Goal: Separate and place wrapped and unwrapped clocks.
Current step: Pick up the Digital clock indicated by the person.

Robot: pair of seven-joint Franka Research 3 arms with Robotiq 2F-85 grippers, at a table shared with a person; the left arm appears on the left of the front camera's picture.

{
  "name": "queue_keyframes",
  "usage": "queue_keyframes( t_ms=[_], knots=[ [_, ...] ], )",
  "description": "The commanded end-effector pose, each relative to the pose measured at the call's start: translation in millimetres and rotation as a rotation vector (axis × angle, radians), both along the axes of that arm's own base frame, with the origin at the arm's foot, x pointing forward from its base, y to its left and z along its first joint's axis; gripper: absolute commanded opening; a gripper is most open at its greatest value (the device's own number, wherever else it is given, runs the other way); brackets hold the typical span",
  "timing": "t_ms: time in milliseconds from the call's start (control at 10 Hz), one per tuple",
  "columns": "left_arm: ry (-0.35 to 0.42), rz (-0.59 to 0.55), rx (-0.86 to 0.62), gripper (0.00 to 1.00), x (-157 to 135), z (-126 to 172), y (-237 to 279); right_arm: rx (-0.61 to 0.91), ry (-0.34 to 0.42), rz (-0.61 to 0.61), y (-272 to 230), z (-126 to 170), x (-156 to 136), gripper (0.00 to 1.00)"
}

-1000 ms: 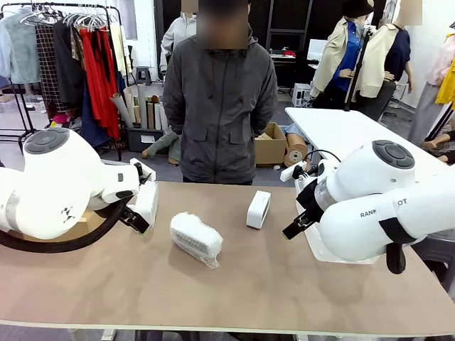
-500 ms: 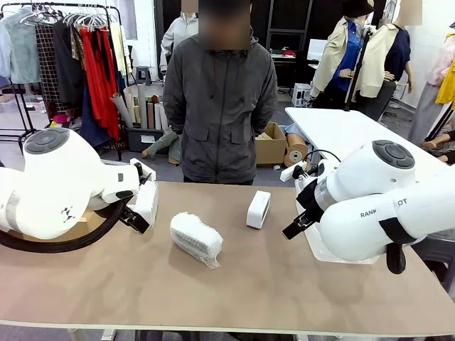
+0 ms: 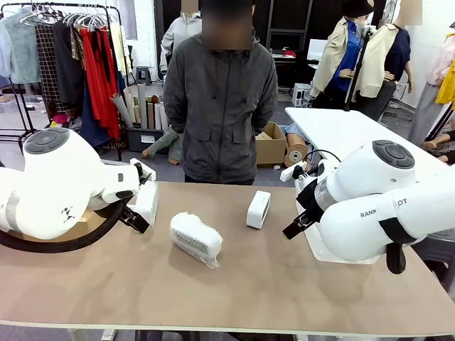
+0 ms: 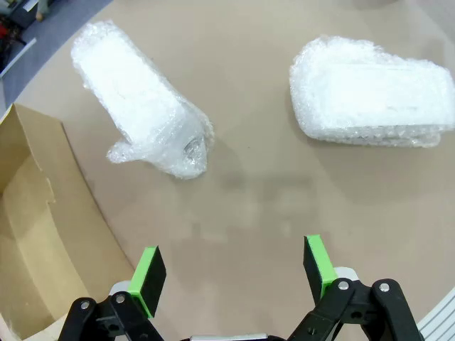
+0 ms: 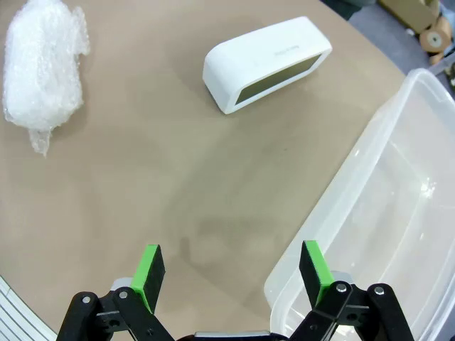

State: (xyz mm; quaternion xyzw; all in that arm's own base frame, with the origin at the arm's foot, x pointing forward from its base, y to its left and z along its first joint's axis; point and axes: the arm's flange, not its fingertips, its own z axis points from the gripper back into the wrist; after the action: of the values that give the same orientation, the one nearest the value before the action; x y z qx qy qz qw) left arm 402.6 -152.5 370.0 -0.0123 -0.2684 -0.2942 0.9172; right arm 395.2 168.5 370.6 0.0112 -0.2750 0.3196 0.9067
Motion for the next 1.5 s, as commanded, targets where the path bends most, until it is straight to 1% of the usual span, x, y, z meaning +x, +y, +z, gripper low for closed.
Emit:
queue_keyframes(
  t_ms=[0,800,900,1000,1100,1200,1300,1400],
  knots=[
    [0.0,0.001,0.0,1.0,0,0,0,0.001,0.0,0.0,0,0,0,1.0],
    [0.0,0.0,0.0,1.0,0,0,0,0.0,0.0,0.0,0,0,0,1.0],
    [0.037,-0.028,-0.012,1.0,-3,1,2,-0.014,0.015,0.036,3,-3,-2,1.0],
    [0.069,-0.052,-0.003,1.0,-3,8,-3,-0.009,0.039,0.073,5,-2,-4,1.0],
    [0.093,-0.091,0.002,1.0,-6,13,-1,0.016,0.061,0.104,7,-2,-5,1.0],
    [0.099,-0.112,-0.014,1.0,-9,21,-3,0.032,0.081,0.135,9,2,-6,1.0],
    [0.106,-0.147,-0.03,1.0,-12,29,-1,0.048,0.085,0.163,12,7,-6,1.0],
    [0.114,-0.189,-0.049,1.0,-13,41,0,0.068,0.09,0.193,14,18,-5,1.0]
  ],
)
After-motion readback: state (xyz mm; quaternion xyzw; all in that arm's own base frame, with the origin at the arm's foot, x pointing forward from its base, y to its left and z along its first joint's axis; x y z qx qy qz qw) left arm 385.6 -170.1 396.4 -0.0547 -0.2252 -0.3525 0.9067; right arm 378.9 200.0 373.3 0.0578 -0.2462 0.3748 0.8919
